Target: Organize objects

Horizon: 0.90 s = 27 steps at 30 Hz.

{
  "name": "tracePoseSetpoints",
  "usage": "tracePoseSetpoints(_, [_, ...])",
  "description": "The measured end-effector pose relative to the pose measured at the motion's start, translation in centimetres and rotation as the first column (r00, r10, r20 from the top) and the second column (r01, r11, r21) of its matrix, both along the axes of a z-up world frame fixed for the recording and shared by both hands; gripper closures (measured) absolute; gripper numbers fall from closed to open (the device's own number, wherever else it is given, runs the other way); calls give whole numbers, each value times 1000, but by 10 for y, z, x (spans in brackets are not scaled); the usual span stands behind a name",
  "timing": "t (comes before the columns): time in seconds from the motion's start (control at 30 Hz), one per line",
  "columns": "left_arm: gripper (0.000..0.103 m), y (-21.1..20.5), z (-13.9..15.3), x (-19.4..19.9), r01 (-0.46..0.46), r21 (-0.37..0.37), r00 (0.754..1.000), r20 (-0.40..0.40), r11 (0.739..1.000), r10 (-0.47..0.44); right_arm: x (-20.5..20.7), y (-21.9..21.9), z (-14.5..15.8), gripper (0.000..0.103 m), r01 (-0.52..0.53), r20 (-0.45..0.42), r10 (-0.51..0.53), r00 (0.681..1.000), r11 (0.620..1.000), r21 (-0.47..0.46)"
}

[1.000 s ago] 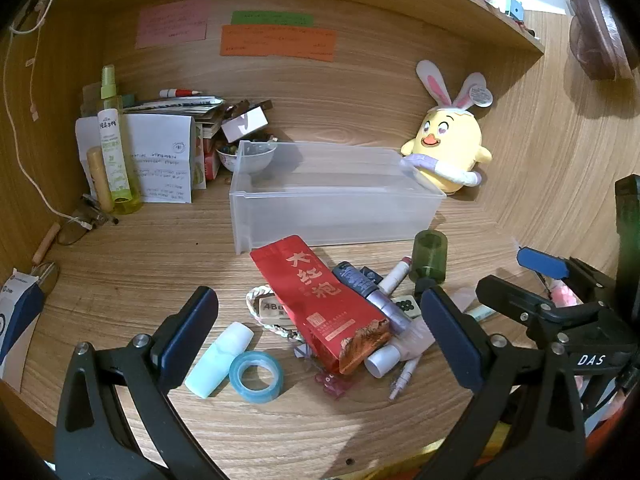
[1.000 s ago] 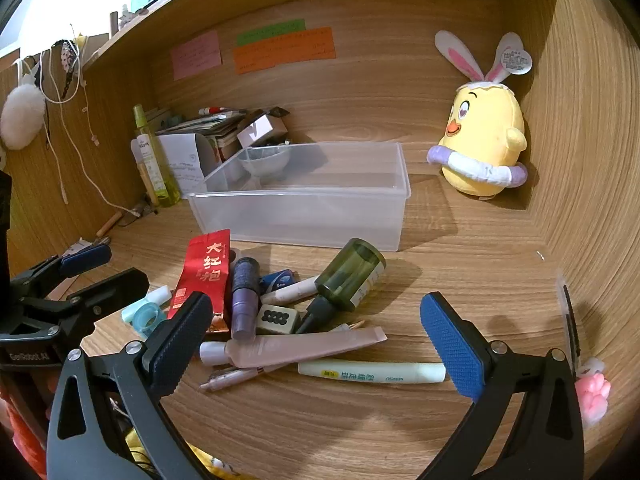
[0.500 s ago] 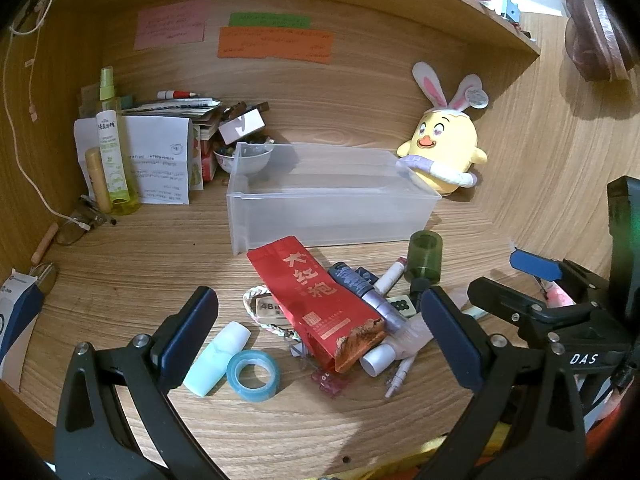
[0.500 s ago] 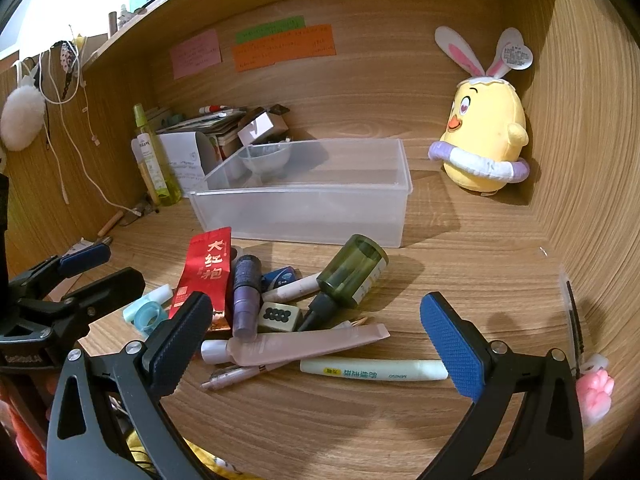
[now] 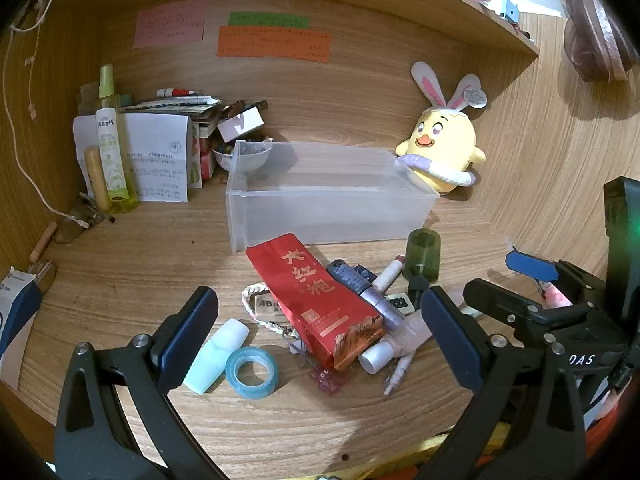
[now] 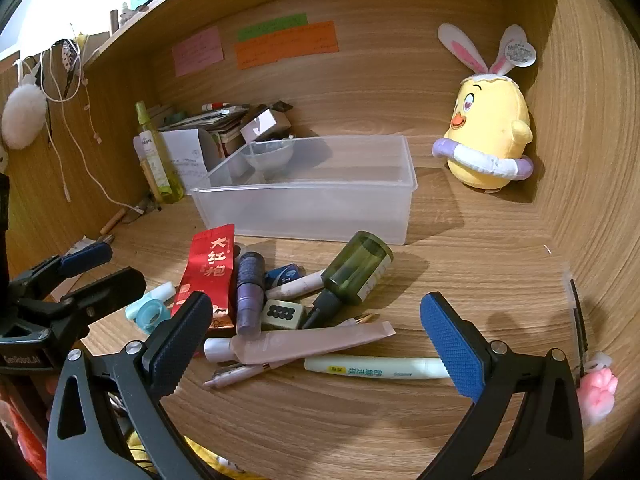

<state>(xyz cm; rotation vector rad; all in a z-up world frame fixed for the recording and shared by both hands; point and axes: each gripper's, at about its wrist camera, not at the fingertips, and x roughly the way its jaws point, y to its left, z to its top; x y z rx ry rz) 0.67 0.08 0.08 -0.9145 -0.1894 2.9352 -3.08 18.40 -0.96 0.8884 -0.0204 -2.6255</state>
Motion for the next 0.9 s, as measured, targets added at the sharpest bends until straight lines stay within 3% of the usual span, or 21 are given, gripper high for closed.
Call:
tracePoseSetpoints(0.47, [0, -8, -5, -2, 11, 17, 1000, 12, 1000, -12, -1, -1, -3, 0, -3, 8, 3, 1000, 1000, -1])
tracePoseSetpoints(0.83, [0, -27, -22, -1, -8, 23, 999, 47, 1000, 7, -17, 1, -17, 0, -18, 68, 19, 997, 1000, -15])
tracePoseSetpoints(0.9, [7, -37, -26, -2, -24, 31, 998, 59, 999, 23, -24, 4, -20, 1, -13, 86, 15, 996, 1000, -24])
